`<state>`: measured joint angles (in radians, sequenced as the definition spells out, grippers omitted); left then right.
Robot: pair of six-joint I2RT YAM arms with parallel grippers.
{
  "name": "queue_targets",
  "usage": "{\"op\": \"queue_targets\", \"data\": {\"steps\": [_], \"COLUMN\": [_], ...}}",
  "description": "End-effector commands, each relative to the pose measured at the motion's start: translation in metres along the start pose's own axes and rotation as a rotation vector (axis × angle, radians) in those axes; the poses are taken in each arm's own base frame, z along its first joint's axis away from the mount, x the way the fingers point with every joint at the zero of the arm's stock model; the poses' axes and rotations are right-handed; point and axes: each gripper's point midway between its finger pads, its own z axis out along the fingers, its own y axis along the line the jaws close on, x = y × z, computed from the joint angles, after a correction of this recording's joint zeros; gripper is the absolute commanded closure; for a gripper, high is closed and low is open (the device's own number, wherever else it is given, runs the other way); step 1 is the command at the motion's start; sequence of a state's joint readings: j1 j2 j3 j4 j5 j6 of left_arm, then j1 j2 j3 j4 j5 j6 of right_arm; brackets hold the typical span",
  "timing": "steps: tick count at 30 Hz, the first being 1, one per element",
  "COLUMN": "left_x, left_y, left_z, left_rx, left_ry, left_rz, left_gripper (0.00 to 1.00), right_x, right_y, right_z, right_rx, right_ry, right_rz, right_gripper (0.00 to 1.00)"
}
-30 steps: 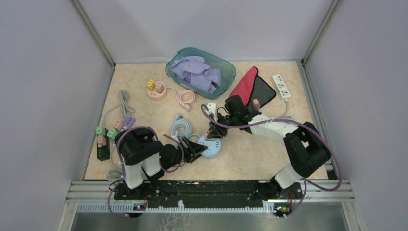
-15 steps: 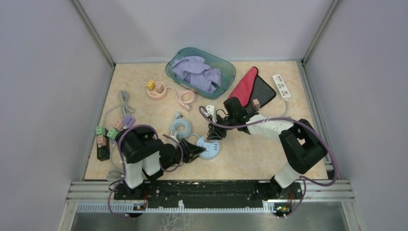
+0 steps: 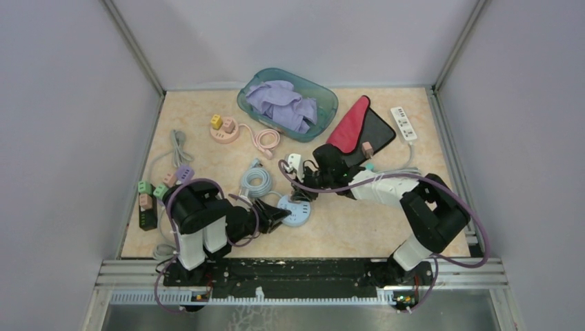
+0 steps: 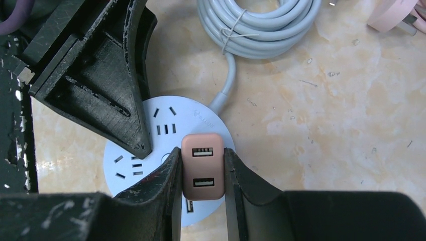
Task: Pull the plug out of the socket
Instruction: Remove the plug from the socket.
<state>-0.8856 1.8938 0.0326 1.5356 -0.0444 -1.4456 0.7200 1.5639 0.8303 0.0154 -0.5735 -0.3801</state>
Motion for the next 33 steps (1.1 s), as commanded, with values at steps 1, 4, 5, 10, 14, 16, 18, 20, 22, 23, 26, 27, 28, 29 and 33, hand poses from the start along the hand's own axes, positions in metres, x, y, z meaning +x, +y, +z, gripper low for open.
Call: {"op": "queue_targets", "data": {"steps": [1,4,5,10,14,16,18,20,22,23,26,27,28,29,33], "left_x": [-0.017,-0.016,-0.017,-0.017,-0.015,-0.013,-0.011,-0.011,-0.011,-0.010,-0.012,-0.012,-0.013,-0.013,-0.016], "left_y": [-0.030,-0.025,-0.024,-0.024,-0.025,-0.025,-0.025,-0.024,-0.023,-0.022,-0.021,-0.021,-0.021,-0.020,-0.019], "left_z": [-0.011,-0.011,-0.012,-0.013,-0.011,-0.010,-0.009,-0.008,-0.008,-0.008,-0.009,-0.010,-0.011,-0.012,-0.015], "left_rx": [0.147,0.132,0.126,0.128,0.133,0.136,0.136,0.133,0.130,0.128,0.124,0.123,0.121,0.120,0.114], "left_ry": [-0.088,-0.083,-0.085,-0.087,-0.074,-0.063,-0.054,-0.050,-0.051,-0.051,-0.057,-0.059,-0.062,-0.064,-0.080], "left_rz": [0.058,0.053,0.051,0.063,0.071,0.071,0.074,0.074,0.075,0.075,0.074,0.075,0.076,0.077,0.080], "left_gripper": [1.00,1.00,1.00,1.00,1.00,1.00,1.00,1.00,1.00,1.00,1.00,1.00,1.00,1.00,1.00], "right_x": [-0.039,-0.036,-0.037,-0.042,-0.046,-0.051,-0.056,-0.059,-0.059,-0.059,-0.055,-0.052,-0.050,-0.048,-0.042], "right_y": [-0.008,-0.004,-0.002,0.017,0.033,0.028,0.018,0.010,0.004,0.002,-0.006,-0.012,-0.015,-0.017,0.007], "right_z": [-0.008,-0.013,-0.015,-0.016,-0.007,-0.002,-0.001,-0.001,-0.003,-0.003,-0.007,-0.011,-0.013,-0.017,-0.024], "right_rx": [0.035,0.019,0.015,-0.044,-0.072,-0.030,0.021,0.066,0.105,0.114,0.123,0.126,0.122,0.109,-0.056], "right_ry": [-0.127,-0.140,-0.153,-0.222,-0.228,-0.223,-0.220,-0.223,-0.227,-0.228,-0.219,-0.212,-0.214,-0.216,-0.220], "right_rz": [-0.068,-0.110,-0.128,-0.130,-0.143,-0.113,-0.065,-0.043,-0.035,-0.040,-0.063,-0.062,-0.057,-0.051,-0.127], "right_gripper": [1.00,1.00,1.00,1.00,1.00,1.00,1.00,1.00,1.00,1.00,1.00,1.00,1.00,1.00,1.00]}}
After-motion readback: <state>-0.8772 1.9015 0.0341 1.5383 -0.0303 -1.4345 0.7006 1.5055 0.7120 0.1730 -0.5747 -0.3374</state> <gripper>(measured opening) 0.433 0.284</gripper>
